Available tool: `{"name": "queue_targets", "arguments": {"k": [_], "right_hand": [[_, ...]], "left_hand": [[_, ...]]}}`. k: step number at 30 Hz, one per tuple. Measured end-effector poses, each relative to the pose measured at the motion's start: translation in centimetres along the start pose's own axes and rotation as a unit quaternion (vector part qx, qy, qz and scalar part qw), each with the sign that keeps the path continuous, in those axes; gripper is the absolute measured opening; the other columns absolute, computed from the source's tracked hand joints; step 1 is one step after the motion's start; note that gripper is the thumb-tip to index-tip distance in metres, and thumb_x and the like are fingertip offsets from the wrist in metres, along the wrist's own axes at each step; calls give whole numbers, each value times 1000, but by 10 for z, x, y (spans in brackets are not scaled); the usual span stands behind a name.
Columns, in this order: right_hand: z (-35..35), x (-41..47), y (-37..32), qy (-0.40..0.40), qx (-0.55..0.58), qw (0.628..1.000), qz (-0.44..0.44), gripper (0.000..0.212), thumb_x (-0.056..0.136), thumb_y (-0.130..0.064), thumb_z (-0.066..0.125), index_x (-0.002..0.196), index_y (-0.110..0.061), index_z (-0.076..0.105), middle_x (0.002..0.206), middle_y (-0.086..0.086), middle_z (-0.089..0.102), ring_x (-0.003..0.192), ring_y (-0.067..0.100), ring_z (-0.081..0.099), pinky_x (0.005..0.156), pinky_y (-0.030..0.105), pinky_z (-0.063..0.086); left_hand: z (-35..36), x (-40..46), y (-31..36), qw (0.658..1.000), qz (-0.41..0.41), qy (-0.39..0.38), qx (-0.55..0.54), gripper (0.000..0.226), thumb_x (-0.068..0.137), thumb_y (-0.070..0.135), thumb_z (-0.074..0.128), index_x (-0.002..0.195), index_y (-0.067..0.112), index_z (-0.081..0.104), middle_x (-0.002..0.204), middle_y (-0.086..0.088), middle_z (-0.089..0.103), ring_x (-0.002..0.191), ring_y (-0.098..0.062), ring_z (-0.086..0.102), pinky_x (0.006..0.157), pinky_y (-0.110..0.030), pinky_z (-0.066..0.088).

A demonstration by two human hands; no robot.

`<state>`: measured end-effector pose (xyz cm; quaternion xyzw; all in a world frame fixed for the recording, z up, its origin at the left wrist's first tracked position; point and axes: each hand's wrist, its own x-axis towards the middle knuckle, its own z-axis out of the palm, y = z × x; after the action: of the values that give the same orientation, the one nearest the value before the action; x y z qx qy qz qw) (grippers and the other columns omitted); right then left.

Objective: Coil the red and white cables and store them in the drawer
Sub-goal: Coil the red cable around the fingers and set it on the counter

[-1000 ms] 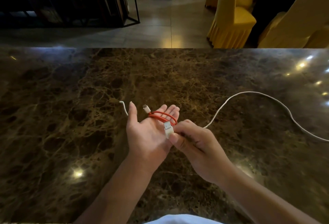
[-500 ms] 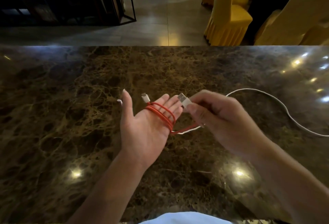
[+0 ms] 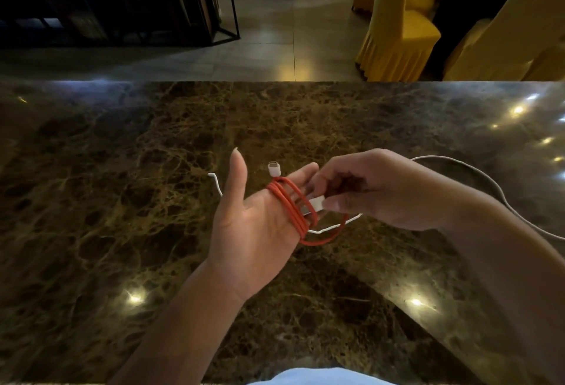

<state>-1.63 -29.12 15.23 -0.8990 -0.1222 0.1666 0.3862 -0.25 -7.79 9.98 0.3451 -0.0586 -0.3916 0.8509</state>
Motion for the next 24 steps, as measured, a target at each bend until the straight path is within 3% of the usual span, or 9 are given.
{"name": "queue_targets", "arguments": {"k": [2, 5, 9, 12, 15, 19, 24], "right_hand": [[1, 2, -1, 11, 32, 999, -6, 14, 93, -13, 75, 103, -22, 74, 101, -12, 78, 90, 6, 75, 80, 23, 59], [5, 4, -2, 43, 12, 999, -16, 15, 90, -16, 78, 102, -25, 75, 101, -10, 79, 91, 6, 75, 84, 30, 62], [4, 6, 0, -14, 28, 999, -27, 22, 89, -15, 80, 109, -22, 79, 104, -4, 80, 96, 12, 77, 91, 43, 61], [6, 8, 0, -22, 73, 996, -38, 23, 88, -9, 80, 110, -16, 80, 110, -4, 80, 101, 15, 77, 93, 39, 61], [24, 11, -3, 88, 60, 993, -53, 24, 86, -15, 82, 110, -19, 79, 104, -13, 77, 93, 7, 75, 84, 28, 61], [45, 10, 8, 298, -68, 951, -48, 33, 81, -51, 78, 100, -25, 75, 101, -11, 64, 79, -1, 58, 67, 18, 48], [48, 3, 17, 266, -41, 960, -82, 23, 89, -27, 80, 112, -23, 79, 99, -8, 70, 85, 5, 68, 74, 21, 57]], "left_hand": [[2, 2, -1, 999, -11, -42, 6, 106, 92, 78, 31, 159, -4, 29, 164, -23, 38, 155, -34, 32, 129, -45, 19], [3, 3, -2, 998, -31, -57, -5, 103, 93, 77, 28, 158, -3, 33, 164, -24, 37, 156, -33, 31, 129, -44, 19], [3, 2, -4, 995, -39, -88, -21, 103, 94, 76, 24, 159, -4, 30, 167, -24, 31, 158, -33, 26, 130, -42, 17], [3, 0, -8, 996, -24, -86, -27, 101, 95, 74, 26, 159, -3, 29, 167, -22, 31, 158, -31, 27, 130, -41, 17], [-2, 0, -10, 996, 11, -50, -68, 99, 96, 73, 39, 156, -5, 35, 160, -22, 42, 153, -30, 36, 130, -42, 21], [-6, -3, -7, 991, 53, 6, -121, 105, 91, 78, 46, 160, 1, 25, 161, -21, 43, 153, -34, 38, 130, -45, 16], [-4, -5, -3, 994, 71, 49, -73, 105, 88, 80, 43, 160, 5, 27, 161, -19, 44, 152, -32, 40, 129, -45, 18]]}}
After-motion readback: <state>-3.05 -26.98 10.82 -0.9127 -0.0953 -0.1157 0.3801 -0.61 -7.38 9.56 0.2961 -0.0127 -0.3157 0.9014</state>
